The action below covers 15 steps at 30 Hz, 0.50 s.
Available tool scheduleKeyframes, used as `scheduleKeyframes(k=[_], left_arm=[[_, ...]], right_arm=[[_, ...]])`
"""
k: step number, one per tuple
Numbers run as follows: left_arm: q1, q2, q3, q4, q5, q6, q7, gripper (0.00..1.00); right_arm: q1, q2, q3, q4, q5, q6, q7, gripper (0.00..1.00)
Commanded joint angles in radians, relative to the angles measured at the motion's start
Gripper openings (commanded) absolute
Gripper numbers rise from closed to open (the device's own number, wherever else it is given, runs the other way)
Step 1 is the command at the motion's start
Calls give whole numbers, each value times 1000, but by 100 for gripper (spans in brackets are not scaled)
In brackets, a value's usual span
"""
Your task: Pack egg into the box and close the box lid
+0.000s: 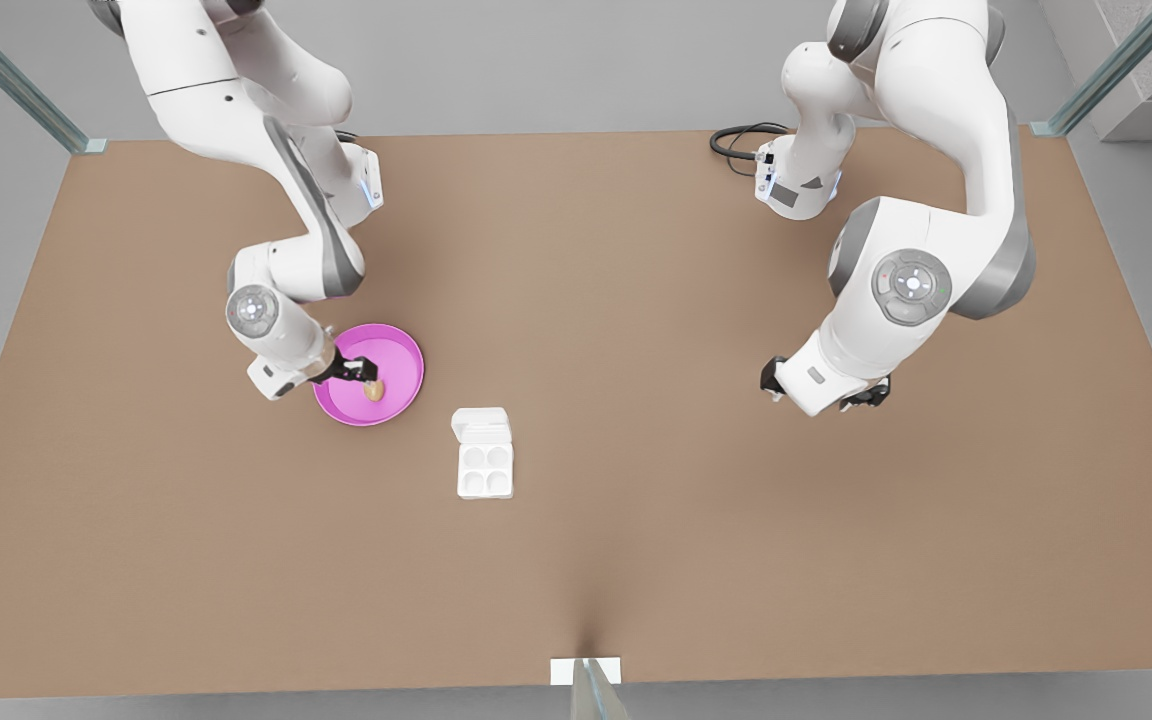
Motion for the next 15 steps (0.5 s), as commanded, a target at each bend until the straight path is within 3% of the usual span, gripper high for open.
scheduleKeyframes(k=[1,3,15], left_arm=[[-1,0,0,1,1,-8,-49,100],[-2,1,0,-1,2,-8,-49,100],[-7,10,0,-10,2,-8,-59,100]], right_arm=[[23,1,2,-27,-1,148,38,100],[34,-39,42,-59,3,146,60,100],[-4,42,40,-122,-3,280,55,100]])
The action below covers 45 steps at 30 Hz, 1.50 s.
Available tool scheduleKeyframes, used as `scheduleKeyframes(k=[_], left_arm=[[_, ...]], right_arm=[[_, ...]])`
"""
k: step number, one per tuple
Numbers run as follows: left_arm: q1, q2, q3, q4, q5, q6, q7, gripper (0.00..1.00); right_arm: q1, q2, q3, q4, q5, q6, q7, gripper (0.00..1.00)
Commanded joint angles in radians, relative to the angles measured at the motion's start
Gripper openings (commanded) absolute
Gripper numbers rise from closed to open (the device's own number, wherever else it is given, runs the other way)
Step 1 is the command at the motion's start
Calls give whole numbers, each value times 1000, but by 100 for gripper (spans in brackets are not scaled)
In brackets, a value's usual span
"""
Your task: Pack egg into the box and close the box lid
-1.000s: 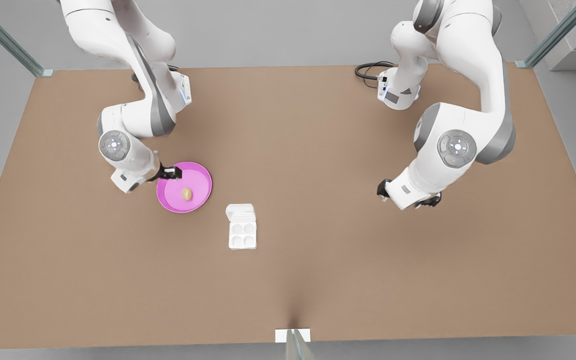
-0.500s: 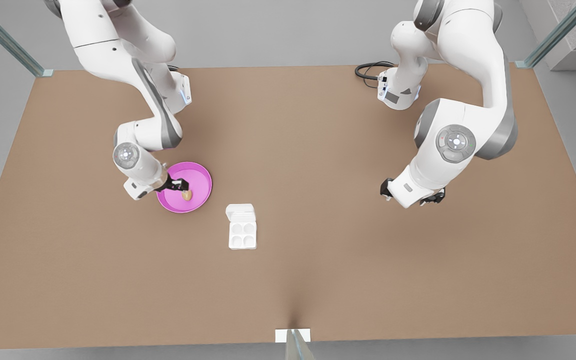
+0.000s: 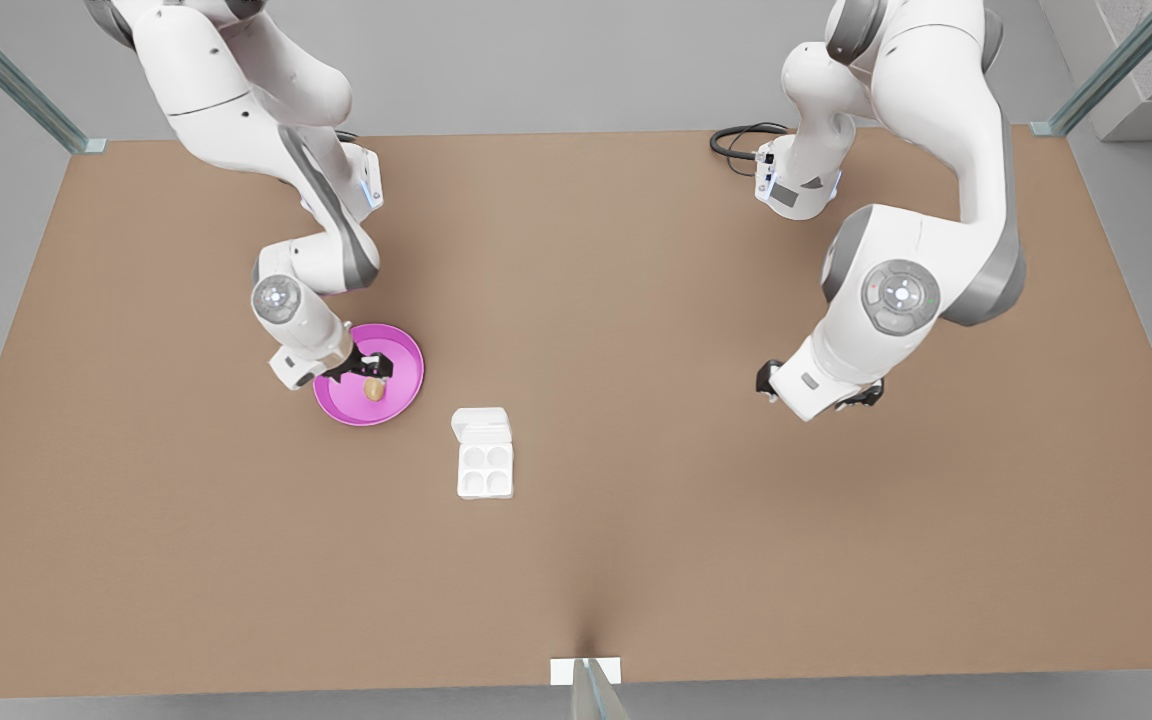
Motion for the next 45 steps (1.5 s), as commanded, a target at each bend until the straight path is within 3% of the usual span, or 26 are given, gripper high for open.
scheduleKeyframes(k=[1,34,36,42,43,45], left_arm=[[0,0,0,-2,1,0,-29,100],[-22,-7,0,3,10,0,-49,100],[-19,-6,0,1,10,0,-48,100],[-19,-6,1,1,10,-1,-49,100],[-19,-6,0,1,10,-1,-49,100],[-19,-6,0,1,10,-1,-49,100]], right_arm=[[2,25,0,-1,1,85,19,100],[15,163,-32,-27,-129,205,16,97],[15,163,-32,-27,-129,205,18,74],[14,160,-32,-27,-131,203,18,73],[14,160,-32,-27,-129,203,18,57],[15,160,-32,-27,-129,203,18,57]])
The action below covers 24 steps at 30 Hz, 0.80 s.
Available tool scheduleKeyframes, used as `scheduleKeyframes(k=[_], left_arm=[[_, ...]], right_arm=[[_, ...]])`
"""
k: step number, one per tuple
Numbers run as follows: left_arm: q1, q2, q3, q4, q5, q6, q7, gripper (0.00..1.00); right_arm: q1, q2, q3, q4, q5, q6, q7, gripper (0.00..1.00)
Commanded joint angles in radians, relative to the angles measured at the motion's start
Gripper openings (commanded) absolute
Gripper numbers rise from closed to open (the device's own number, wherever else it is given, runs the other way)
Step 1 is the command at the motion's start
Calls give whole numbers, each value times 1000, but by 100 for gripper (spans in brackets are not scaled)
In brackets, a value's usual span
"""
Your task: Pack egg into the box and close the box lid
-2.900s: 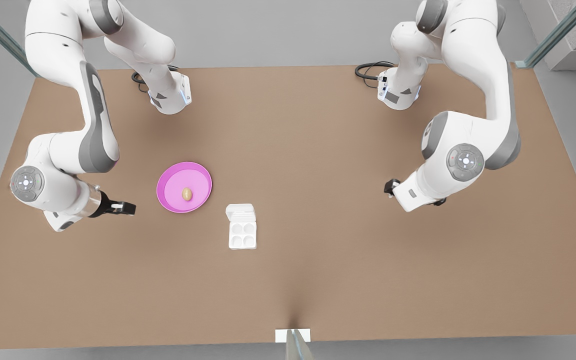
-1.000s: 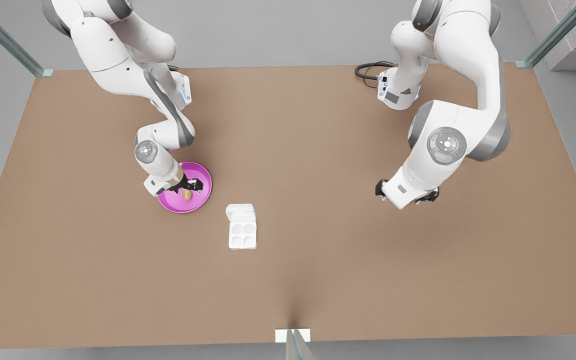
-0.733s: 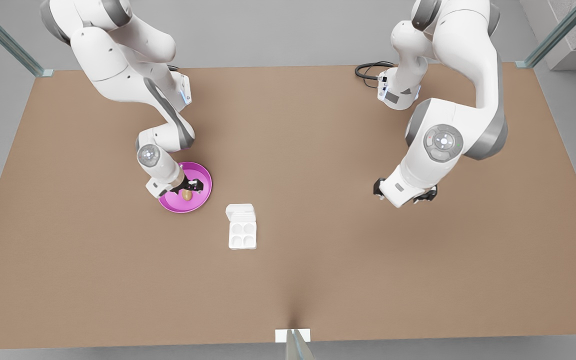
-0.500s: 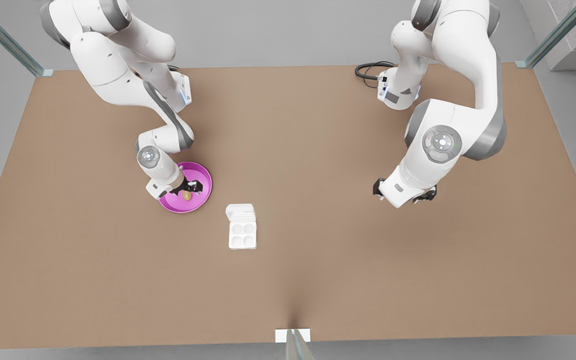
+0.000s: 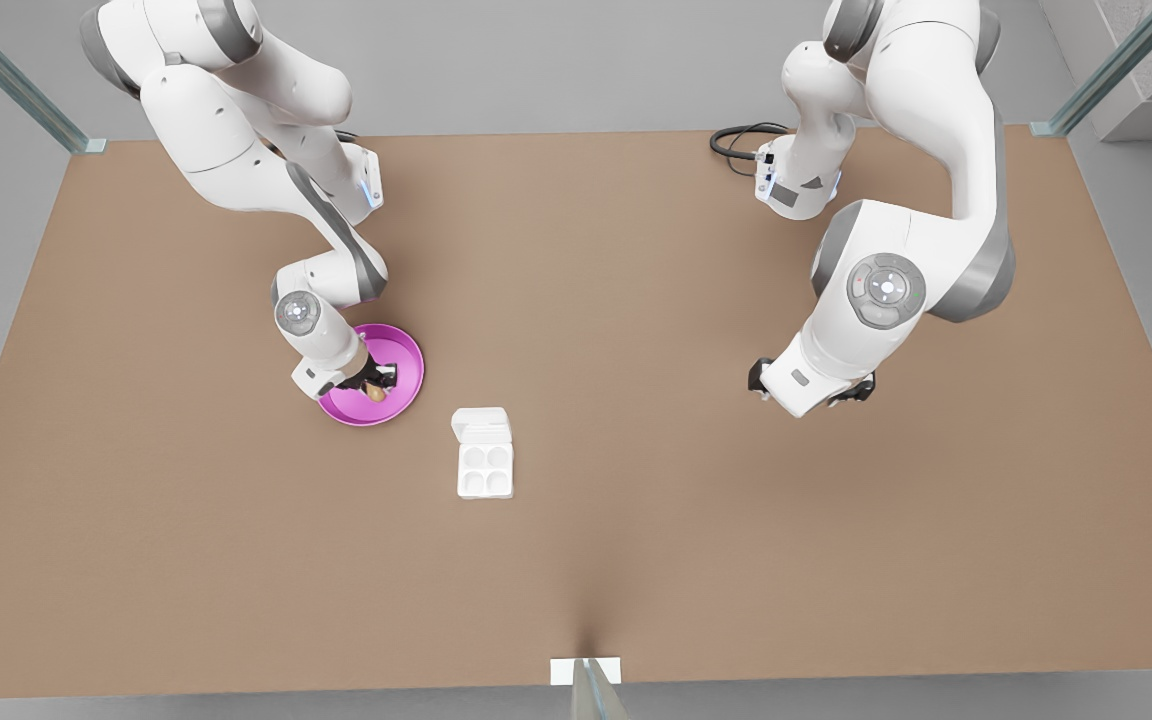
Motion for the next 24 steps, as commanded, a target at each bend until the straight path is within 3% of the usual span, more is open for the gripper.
scheduleKeyframes(k=[1,7,11,13,15,18,23,24], left_arm=[[0,-1,1,0,1,-1,-6,100],[0,-1,0,-1,1,-1,-7,100],[0,-1,1,0,1,-1,-7,100],[2,-3,0,0,1,-1,-7,100],[3,-4,1,-1,1,-3,-6,100],[3,-9,1,2,1,-12,-6,100],[2,-10,1,2,1,-18,-7,100],[2,-10,0,2,1,-18,-9,100]], right_arm=[[1,-1,0,0,1,1,-1,57],[-1,-16,0,3,-3,-9,-3,52],[-7,-84,-7,51,-10,-168,-1,52],[-12,-94,-6,157,-10,-306,2,52],[-9,-13,-9,359,-10,-443,4,52],[151,140,-167,663,-9,-610,8,53],[313,268,-216,870,17,-702,194,53],[390,262,-274,892,47,-740,201,53]])
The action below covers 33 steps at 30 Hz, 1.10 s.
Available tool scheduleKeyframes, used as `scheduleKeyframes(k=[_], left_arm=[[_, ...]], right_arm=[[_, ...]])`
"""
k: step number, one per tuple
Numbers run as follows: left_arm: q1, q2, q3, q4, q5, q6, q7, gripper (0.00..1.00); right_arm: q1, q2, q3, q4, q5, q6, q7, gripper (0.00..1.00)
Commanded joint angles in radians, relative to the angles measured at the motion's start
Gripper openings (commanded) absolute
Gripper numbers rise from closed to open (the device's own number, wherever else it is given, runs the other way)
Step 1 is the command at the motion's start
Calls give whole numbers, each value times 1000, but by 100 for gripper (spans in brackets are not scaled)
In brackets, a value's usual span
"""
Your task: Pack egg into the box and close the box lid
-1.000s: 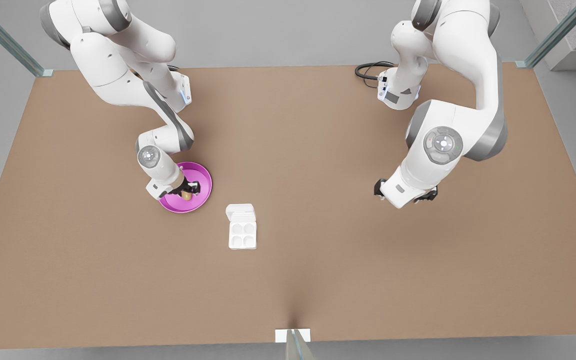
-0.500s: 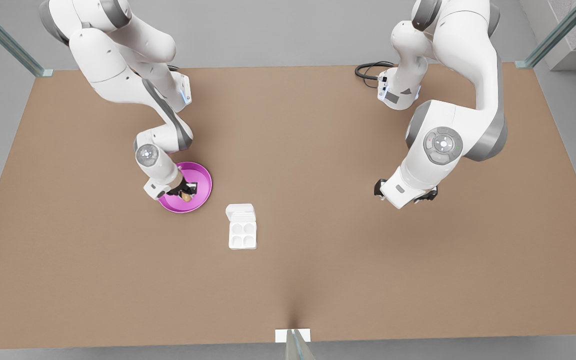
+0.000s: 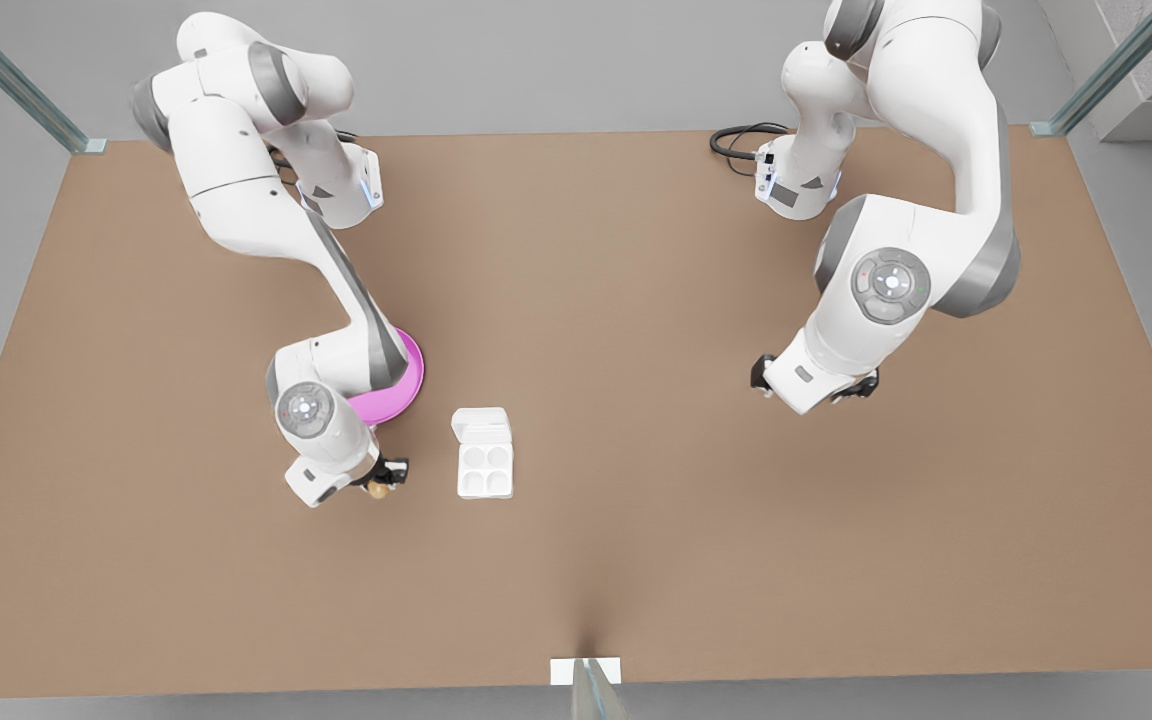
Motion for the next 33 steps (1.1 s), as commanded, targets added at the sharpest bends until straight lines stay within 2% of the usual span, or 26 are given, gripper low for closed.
scheduleKeyframes(k=[1,4,6,11,14,23,24,27,28,29,31,33], left_arm=[[-4,-1,0,1,1,-5,-7,100],[-4,0,-1,-1,-1,-7,-18,100],[-4,2,-1,-1,-1,-5,-18,100],[-2,8,-1,-3,1,-5,-21,100],[-1,8,-1,-3,1,-7,-21,100],[-4,9,0,-4,1,-11,-30,100],[-4,9,-1,-4,1,-11,-30,100],[-4,11,-1,-4,1,-11,-30,100],[-2,9,0,-3,1,-11,-30,100],[-2,9,-1,-3,1,-11,-30,100],[-36,25,-1,0,-12,0,-85,100],[-74,34,-3,2,-31,3,-163,100]], right_arm=[[81,-2,-43,27,58,-177,182,53],[243,7,-144,73,139,-217,256,53],[286,26,-176,106,161,-223,279,53],[326,84,-184,168,168,-242,323,54],[328,176,-198,267,168,-231,342,54],[372,222,-205,267,181,-225,351,54],[375,219,-205,258,181,-223,362,100],[363,167,-202,189,178,-216,350,100],[336,116,-196,134,171,-213,342,100],[231,73,-152,80,153,-210,253,100],[-100,55,71,74,-16,-225,161,100],[-273,-23,63,74,-19,-364,-156,100]])
